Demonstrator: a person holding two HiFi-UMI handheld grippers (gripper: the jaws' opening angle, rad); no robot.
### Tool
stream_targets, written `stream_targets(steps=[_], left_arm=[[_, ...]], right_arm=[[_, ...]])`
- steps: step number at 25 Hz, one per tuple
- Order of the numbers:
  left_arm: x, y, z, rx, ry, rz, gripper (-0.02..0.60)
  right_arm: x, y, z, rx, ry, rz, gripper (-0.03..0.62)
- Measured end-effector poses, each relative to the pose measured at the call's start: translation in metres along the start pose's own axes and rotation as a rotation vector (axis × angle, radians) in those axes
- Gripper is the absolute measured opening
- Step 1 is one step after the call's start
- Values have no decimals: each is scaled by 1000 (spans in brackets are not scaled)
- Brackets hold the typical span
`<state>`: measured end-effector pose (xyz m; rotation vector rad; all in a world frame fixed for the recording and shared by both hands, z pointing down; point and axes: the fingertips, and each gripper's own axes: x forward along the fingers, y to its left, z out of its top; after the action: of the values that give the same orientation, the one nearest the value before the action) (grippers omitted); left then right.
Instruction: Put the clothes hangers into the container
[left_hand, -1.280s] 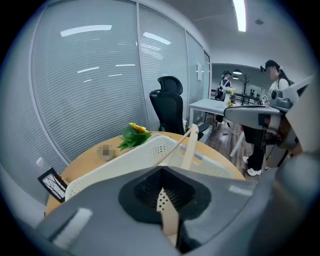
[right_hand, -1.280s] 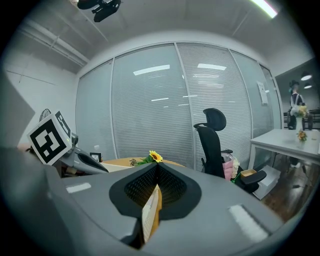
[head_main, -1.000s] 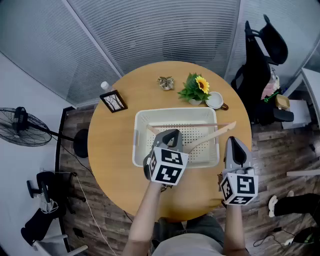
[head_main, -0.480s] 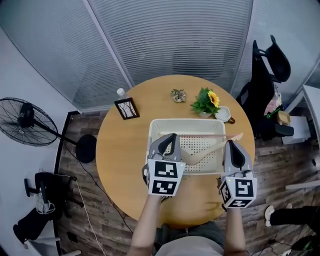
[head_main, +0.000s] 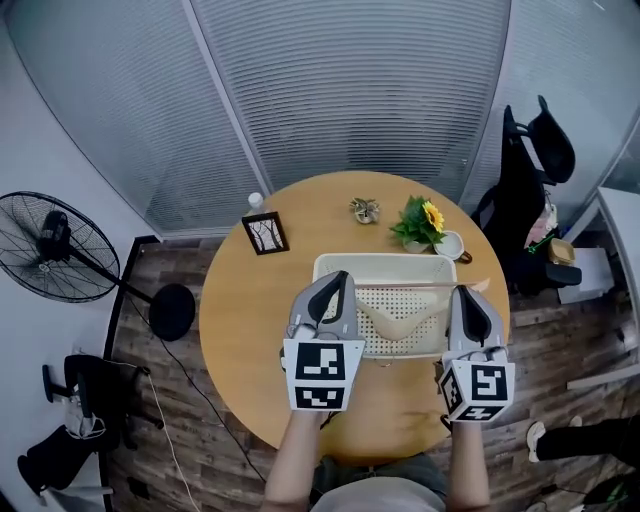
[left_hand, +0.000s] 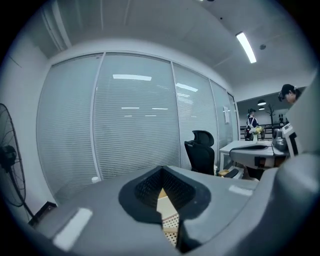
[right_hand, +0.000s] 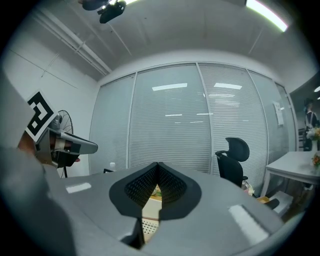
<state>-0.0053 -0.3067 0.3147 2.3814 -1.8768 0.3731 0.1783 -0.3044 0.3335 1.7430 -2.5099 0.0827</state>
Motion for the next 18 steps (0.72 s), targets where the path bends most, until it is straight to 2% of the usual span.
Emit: stream_targets(steps=[10,18], left_arm=[[-34,24,19,-43,-96,40,0],[-42,29,23,-71,-125,49,0]], right_arm=[[-9,11,15,-9,-34,-24,21],[-13,11,20,-19,-44,-39,21]])
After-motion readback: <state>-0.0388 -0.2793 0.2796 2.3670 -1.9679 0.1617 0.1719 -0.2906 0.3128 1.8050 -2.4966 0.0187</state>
